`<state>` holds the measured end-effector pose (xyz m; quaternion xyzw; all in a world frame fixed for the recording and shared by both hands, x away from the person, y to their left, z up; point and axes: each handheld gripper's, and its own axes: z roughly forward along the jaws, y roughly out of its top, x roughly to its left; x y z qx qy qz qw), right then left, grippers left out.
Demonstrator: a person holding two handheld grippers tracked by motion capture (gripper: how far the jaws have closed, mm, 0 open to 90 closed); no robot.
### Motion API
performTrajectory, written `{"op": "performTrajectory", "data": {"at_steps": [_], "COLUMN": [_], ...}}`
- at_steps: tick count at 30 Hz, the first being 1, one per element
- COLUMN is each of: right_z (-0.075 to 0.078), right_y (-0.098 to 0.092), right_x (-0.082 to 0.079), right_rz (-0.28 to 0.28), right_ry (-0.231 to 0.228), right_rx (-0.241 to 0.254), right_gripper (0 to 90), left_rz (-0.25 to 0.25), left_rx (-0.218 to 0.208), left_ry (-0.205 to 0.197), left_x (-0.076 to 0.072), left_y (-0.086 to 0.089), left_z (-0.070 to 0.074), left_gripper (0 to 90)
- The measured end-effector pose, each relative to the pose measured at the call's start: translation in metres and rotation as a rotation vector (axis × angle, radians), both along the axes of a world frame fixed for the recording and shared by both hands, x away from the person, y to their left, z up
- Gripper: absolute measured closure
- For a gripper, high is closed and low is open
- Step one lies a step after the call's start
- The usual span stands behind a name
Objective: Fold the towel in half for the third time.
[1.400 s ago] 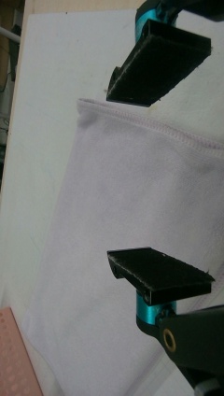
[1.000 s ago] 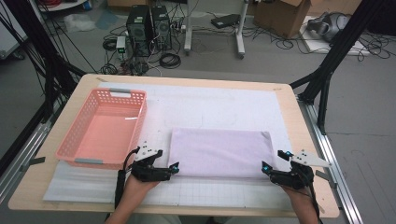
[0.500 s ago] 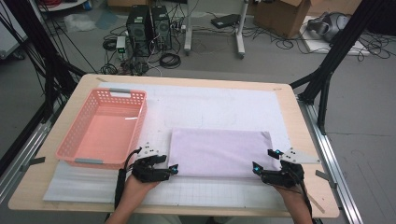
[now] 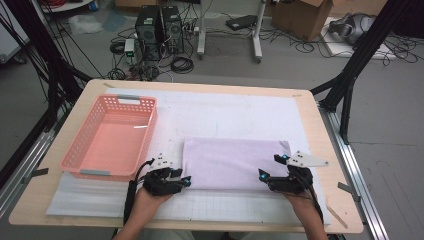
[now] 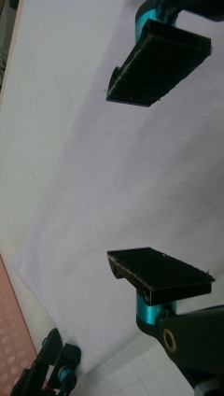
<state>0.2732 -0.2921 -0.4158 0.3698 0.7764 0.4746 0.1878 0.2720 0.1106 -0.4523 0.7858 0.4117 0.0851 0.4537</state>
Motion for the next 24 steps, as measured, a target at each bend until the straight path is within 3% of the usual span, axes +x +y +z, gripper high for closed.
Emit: {"op": "performTrajectory", "data": {"at_steps": [6,12,24], "right_z": [0.006,0.009,0.004], "right_y": [0.029,0.058,0.103], "right_x": [0.025,0.051,0.102], "right_rz": [0.060,0.109,0.168], "right_ry": [0.014,0.026,0.131], "right_rx": [-0.024,-0.042,-0.062], "right_gripper": [18.5,18.5,18.9], "left_rz": [0.048,0.058,0.062], "left_rx": [0.020,-0.007,-0.038], "left_ry": [0.007,0.014,0.001], "left_x": [-0.002,-0.001,-0.002], "left_y": [-0.003,-0.004,-0.002], "left_z": [0.002,0.001,0.003], "left_gripper": [63.0,73.4,79.1]}}
